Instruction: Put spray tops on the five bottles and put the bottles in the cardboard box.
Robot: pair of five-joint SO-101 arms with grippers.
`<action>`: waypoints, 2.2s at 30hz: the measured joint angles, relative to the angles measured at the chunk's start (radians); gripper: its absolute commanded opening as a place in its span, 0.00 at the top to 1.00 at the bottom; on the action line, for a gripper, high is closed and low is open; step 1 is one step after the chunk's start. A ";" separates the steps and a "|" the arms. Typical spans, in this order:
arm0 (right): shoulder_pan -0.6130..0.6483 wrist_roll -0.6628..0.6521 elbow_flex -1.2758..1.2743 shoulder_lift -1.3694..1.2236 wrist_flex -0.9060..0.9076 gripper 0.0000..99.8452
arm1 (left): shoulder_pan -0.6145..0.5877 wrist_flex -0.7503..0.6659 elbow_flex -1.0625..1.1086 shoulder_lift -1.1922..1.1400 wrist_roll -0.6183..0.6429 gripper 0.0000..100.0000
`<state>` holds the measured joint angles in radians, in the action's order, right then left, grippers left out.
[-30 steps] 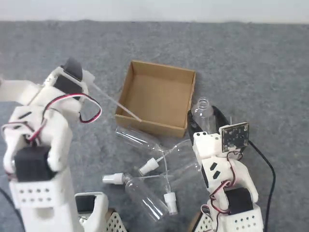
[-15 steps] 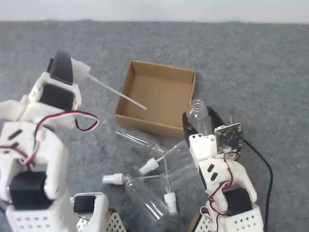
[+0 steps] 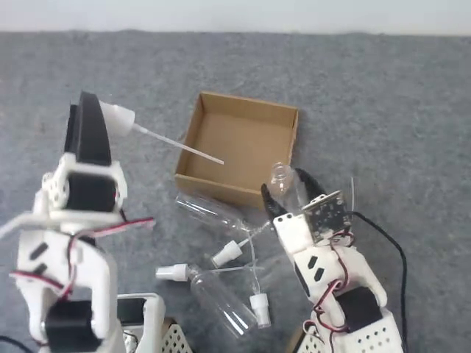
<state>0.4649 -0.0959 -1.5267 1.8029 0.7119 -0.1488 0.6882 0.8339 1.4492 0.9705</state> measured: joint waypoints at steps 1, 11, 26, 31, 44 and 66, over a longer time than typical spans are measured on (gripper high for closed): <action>0.012 -0.009 -0.008 0.000 0.000 0.99 | 0.000 -0.018 0.031 0.038 0.000 0.99; 0.101 -0.094 -0.040 0.000 0.000 0.99 | 0.000 -0.097 0.216 0.244 0.000 0.99; 0.270 -0.232 -0.133 0.000 -0.180 0.99 | -0.110 -0.097 0.322 0.351 0.000 0.99; 0.276 -0.239 -0.133 0.000 -0.192 0.99 | -0.120 -0.097 0.324 0.351 0.000 0.99; 0.279 -0.239 -0.135 0.000 -0.195 0.99 | -0.009 -0.095 0.324 0.351 -0.121 0.99; 0.279 -0.239 -0.135 0.000 -0.195 0.99 | 0.117 0.029 0.324 0.351 -0.242 0.99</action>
<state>0.7442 -0.3353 -1.6617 1.8029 0.5171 -0.0322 0.7173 1.1577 1.8006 0.7281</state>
